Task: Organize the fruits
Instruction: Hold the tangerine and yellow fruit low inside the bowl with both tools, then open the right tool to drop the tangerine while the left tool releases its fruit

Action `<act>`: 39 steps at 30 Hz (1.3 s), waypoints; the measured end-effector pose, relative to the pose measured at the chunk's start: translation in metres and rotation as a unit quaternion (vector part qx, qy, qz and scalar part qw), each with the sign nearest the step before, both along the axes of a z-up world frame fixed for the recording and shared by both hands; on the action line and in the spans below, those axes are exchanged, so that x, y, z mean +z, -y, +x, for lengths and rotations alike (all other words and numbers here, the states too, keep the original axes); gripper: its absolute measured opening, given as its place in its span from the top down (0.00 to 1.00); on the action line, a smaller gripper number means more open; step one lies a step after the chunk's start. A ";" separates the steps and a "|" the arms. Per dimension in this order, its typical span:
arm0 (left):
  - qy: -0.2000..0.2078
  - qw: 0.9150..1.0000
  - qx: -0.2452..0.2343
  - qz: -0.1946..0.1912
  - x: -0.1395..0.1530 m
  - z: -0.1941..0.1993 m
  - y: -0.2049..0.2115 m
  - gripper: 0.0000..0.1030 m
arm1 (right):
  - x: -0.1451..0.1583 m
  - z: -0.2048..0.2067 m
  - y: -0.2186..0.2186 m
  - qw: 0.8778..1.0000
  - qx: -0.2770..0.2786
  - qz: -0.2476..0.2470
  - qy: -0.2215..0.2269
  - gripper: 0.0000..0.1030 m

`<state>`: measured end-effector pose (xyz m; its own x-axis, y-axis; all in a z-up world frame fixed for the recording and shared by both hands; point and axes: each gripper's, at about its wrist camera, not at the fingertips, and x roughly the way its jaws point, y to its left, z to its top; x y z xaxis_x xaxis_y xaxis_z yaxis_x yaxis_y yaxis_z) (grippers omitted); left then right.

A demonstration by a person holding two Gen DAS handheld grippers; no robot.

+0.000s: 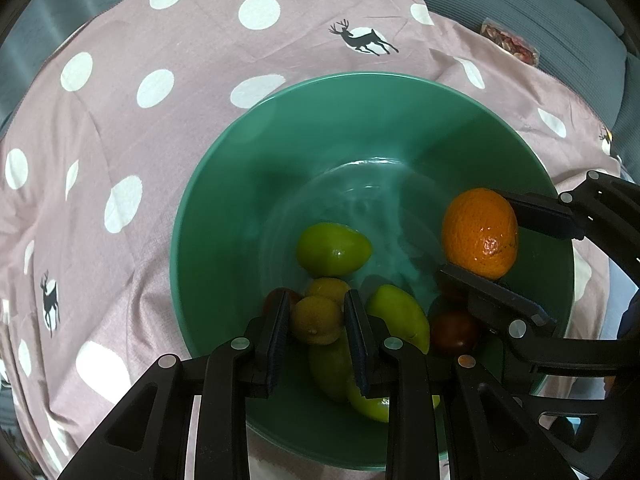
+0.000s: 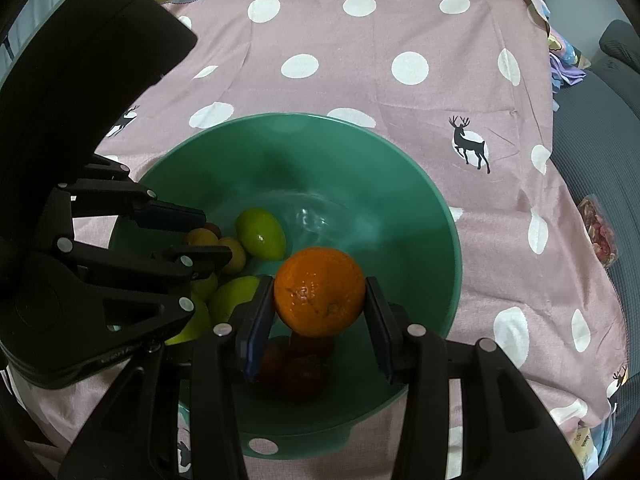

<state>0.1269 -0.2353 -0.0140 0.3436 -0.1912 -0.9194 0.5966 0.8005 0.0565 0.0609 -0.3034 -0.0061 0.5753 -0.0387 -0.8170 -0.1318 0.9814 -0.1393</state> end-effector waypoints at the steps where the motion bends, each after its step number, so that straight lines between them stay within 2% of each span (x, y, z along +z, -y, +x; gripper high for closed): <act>1: 0.000 1.000 0.000 0.000 0.000 0.000 0.000 0.73 | 0.000 0.000 0.000 1.000 0.000 0.000 0.000 0.55; 39: -0.001 1.000 -0.002 0.006 -0.001 0.002 -0.002 0.73 | -0.002 0.001 0.004 1.000 -0.002 0.003 -0.001 0.56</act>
<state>0.1288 -0.2338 -0.0151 0.3413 -0.1819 -0.9222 0.5998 0.7975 0.0647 0.0618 -0.3072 -0.0085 0.5733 -0.0372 -0.8185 -0.1275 0.9828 -0.1339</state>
